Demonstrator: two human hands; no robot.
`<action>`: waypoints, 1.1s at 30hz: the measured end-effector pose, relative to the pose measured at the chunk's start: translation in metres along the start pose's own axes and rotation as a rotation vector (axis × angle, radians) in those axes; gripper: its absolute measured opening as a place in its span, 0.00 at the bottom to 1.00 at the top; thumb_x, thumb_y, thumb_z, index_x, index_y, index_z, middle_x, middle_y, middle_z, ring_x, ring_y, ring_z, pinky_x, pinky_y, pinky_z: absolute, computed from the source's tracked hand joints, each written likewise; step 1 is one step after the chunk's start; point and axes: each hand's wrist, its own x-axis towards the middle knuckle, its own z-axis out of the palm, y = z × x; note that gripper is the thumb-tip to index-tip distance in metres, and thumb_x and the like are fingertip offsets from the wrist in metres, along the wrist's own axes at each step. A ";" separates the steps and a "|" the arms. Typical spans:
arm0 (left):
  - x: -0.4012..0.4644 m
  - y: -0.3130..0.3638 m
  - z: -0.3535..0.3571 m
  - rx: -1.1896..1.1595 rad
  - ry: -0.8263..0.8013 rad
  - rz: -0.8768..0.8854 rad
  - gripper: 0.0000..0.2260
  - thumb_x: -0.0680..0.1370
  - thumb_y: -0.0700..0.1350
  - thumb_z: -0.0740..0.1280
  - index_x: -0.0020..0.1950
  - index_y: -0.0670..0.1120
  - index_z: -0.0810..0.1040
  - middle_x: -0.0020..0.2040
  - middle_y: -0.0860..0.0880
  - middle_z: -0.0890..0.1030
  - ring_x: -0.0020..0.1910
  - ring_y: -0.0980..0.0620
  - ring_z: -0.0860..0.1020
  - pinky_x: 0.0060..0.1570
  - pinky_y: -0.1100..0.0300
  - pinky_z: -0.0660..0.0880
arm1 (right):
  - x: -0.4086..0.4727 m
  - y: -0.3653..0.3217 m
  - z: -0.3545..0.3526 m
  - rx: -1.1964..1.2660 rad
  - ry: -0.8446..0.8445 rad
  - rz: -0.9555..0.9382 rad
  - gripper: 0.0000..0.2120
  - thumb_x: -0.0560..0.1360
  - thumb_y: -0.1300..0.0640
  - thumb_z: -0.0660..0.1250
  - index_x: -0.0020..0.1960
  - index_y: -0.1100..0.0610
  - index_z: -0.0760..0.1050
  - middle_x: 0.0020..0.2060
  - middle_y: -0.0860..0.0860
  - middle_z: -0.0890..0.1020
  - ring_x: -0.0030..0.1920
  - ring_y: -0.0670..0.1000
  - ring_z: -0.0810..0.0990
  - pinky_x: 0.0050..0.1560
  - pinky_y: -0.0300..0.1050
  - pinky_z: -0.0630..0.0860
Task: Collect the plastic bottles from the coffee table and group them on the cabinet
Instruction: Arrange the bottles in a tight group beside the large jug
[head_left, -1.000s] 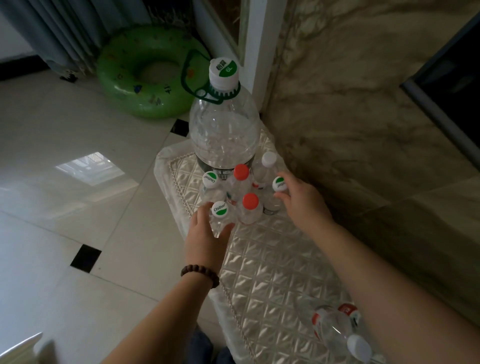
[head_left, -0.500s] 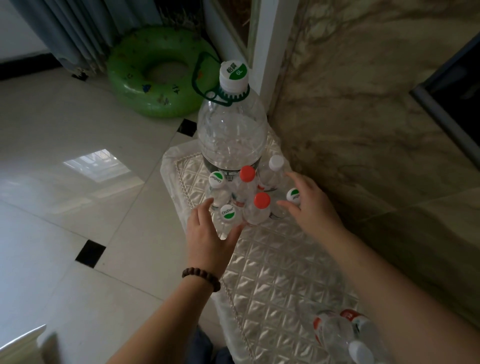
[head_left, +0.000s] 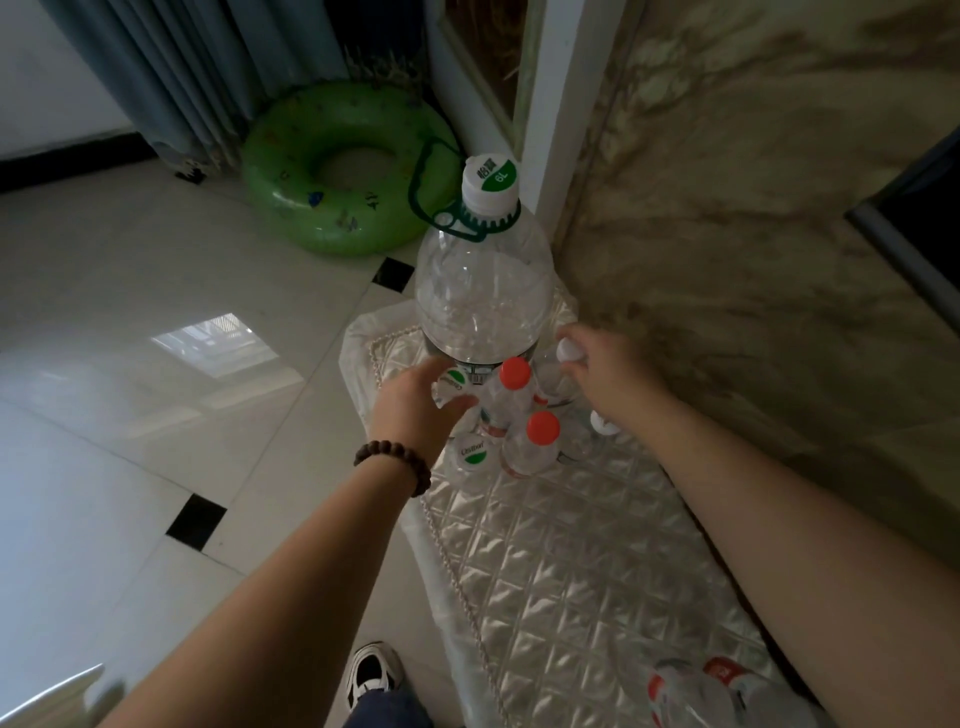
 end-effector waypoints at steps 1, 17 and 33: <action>0.000 0.000 0.001 -0.006 0.016 0.002 0.21 0.71 0.52 0.73 0.62 0.51 0.76 0.56 0.49 0.80 0.56 0.50 0.77 0.55 0.50 0.76 | 0.001 0.001 0.000 0.008 -0.013 0.007 0.13 0.78 0.58 0.61 0.63 0.55 0.72 0.57 0.57 0.78 0.53 0.54 0.76 0.49 0.45 0.71; -0.043 0.029 -0.022 0.177 0.131 0.236 0.25 0.77 0.59 0.59 0.72 0.51 0.65 0.71 0.49 0.69 0.71 0.48 0.64 0.69 0.46 0.63 | -0.045 0.011 -0.024 -0.071 0.059 -0.132 0.27 0.78 0.48 0.61 0.74 0.52 0.61 0.74 0.54 0.64 0.74 0.55 0.60 0.71 0.56 0.62; -0.247 0.080 0.073 0.320 -0.351 0.701 0.33 0.76 0.68 0.46 0.76 0.52 0.55 0.76 0.51 0.57 0.76 0.51 0.50 0.74 0.49 0.47 | -0.363 0.106 -0.029 -0.169 0.294 0.380 0.29 0.77 0.40 0.53 0.73 0.55 0.65 0.74 0.55 0.64 0.75 0.55 0.58 0.72 0.58 0.61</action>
